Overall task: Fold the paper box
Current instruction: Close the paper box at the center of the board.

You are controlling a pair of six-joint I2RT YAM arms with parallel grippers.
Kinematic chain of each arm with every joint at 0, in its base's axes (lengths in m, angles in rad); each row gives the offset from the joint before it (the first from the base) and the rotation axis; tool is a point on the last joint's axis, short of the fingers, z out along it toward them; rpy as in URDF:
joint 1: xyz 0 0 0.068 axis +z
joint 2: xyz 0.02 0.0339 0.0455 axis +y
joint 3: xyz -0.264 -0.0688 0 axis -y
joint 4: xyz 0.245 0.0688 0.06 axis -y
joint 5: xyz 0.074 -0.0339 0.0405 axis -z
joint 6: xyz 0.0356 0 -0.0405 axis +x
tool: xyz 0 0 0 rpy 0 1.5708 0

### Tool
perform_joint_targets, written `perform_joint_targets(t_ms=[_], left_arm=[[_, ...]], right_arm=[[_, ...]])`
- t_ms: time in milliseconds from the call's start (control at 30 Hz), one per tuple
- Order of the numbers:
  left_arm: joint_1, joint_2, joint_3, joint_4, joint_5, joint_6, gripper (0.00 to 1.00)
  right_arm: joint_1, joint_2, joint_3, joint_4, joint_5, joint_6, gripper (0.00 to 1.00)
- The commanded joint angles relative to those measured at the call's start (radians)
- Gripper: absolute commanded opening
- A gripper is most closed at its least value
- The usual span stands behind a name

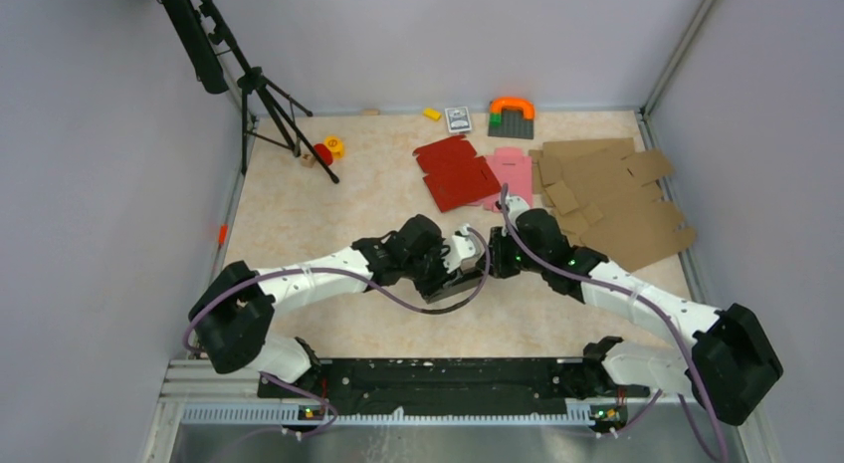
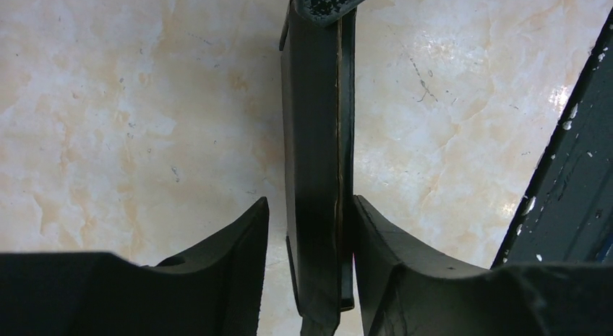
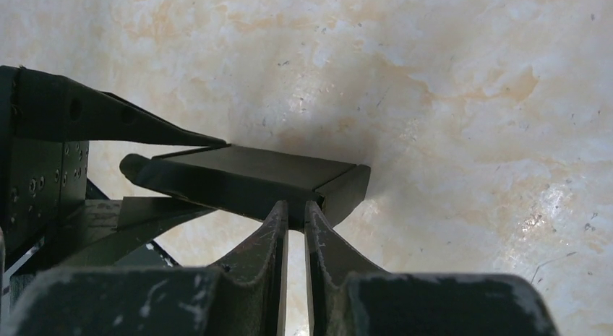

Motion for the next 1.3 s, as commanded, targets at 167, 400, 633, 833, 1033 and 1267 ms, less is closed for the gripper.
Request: perform_joint_targets(t_ms=[167,400,633,833,1033,1267], left_arm=[[-0.006,0.010,0.041,0.025,-0.012,-0.014,0.32],[-0.006,0.035,0.036,0.043,-0.032,0.018,0.31],[-0.005,0.060,0.047,0.053,-0.020,0.050,0.27],[-0.002,0.077,0.045,0.072,-0.013,0.092,0.25],[0.000,0.099,0.050,0.081,-0.008,0.123,0.23],[-0.002,0.106,0.054,0.084,0.033,0.165,0.23]], right_arm=[[0.020,-0.020,-0.078,-0.043,-0.009,0.027,0.09],[0.028,0.002,-0.106,-0.007,0.005,0.036,0.09],[0.036,0.016,-0.128,0.005,0.019,0.037,0.09],[0.053,0.015,-0.168,0.031,0.028,0.063,0.09],[0.065,0.017,-0.206,0.058,0.040,0.088,0.09],[0.065,-0.011,-0.147,-0.005,0.058,0.088,0.24]])
